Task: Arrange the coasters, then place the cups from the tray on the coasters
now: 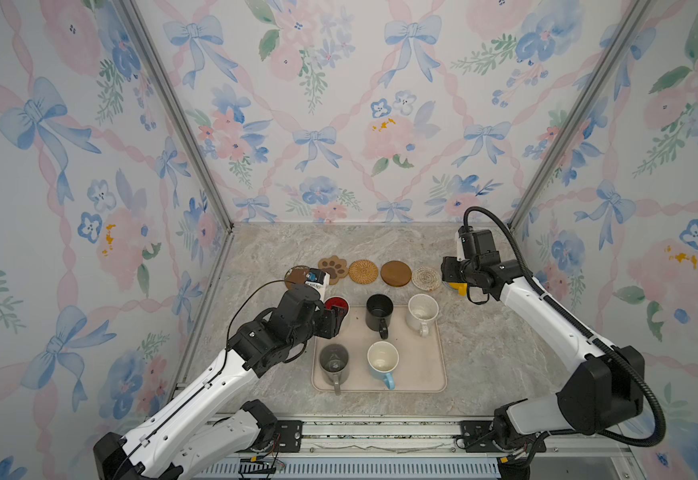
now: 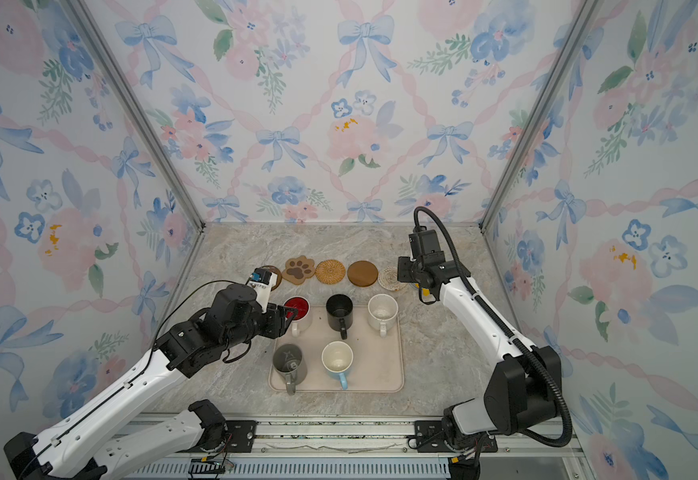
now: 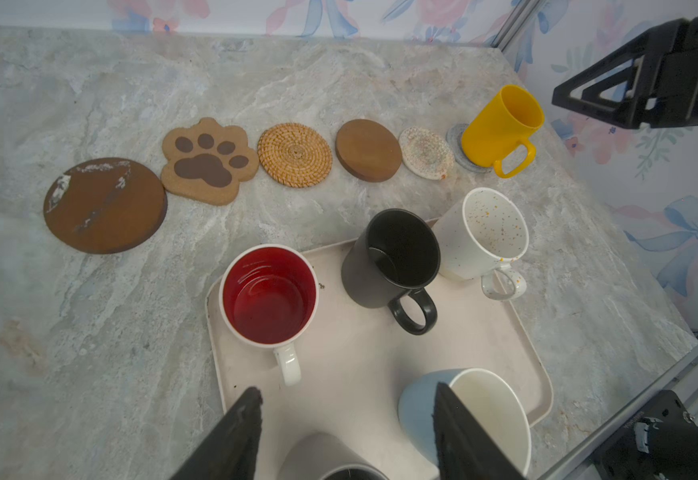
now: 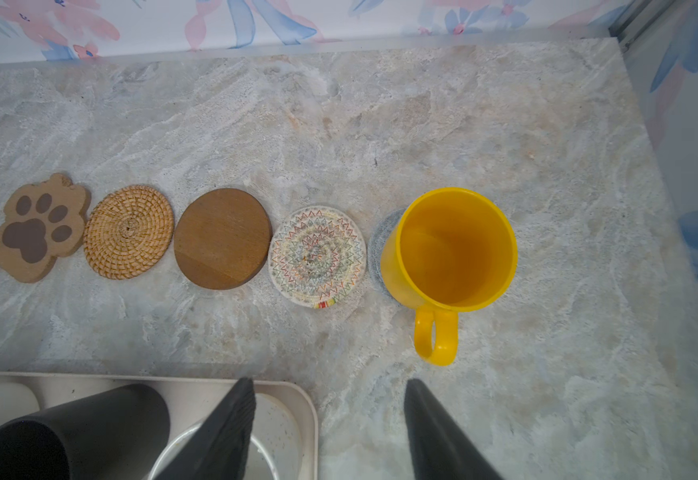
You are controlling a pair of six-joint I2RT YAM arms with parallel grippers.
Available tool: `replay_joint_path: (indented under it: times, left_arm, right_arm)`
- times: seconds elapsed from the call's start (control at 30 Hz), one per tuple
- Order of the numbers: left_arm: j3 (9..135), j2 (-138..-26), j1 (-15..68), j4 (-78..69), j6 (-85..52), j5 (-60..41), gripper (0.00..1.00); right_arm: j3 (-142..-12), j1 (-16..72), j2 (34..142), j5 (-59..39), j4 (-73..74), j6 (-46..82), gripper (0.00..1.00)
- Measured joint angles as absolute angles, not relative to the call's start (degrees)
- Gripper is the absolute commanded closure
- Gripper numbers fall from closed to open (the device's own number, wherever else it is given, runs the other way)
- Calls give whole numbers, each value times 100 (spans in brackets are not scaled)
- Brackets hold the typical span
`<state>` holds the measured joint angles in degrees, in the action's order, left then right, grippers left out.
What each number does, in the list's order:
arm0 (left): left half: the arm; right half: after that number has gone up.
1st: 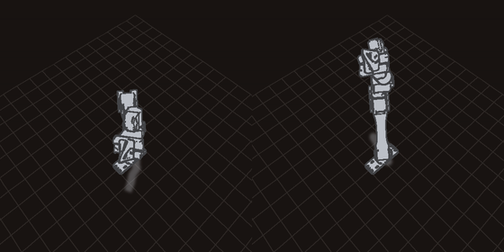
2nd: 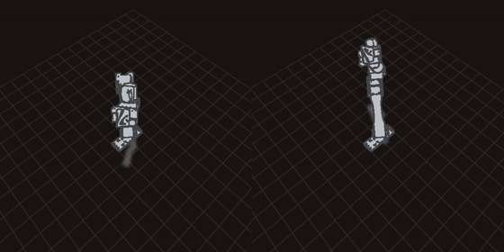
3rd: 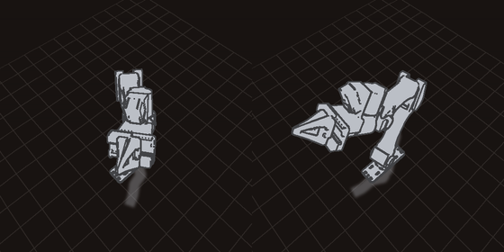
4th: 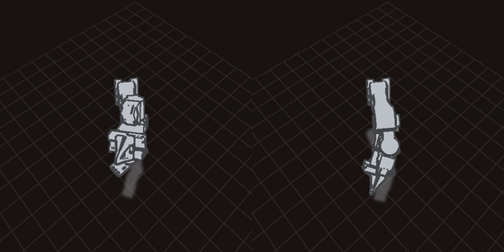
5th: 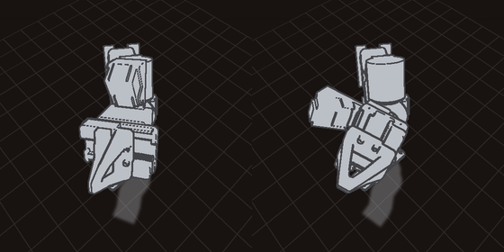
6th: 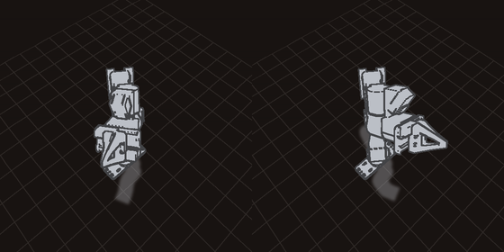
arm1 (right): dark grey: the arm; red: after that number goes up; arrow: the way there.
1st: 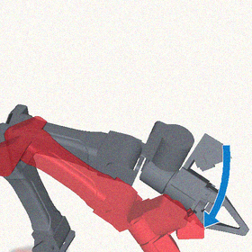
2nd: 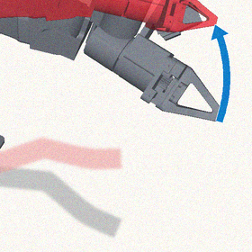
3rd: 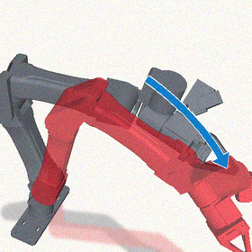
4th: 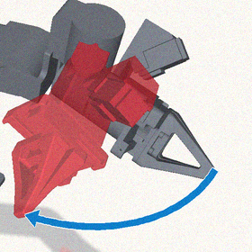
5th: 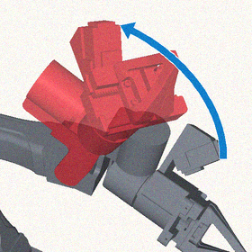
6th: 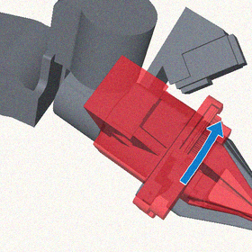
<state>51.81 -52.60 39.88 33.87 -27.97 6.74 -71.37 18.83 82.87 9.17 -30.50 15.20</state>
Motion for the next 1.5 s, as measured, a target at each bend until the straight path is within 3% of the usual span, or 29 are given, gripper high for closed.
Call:
replay_joint_path:
  times: [0.23, 0.47, 1.5]
  left_arm:
    - [5124, -5518, 4049, 3699, -3087, 1079, 38]
    - [5260, -6534, 4049, 3745, -3118, 1221, 37]
    - [5404, -7776, 4117, 3741, -3673, 1374, 42]
  right_arm:
    - [-7380, 2309, 8287, 930, -3015, 1852, 37]
    - [-7542, 2381, 8274, 797, -2836, 2043, 36]
    - [-6222, 2115, 7887, -95, -1662, 2276, 30]
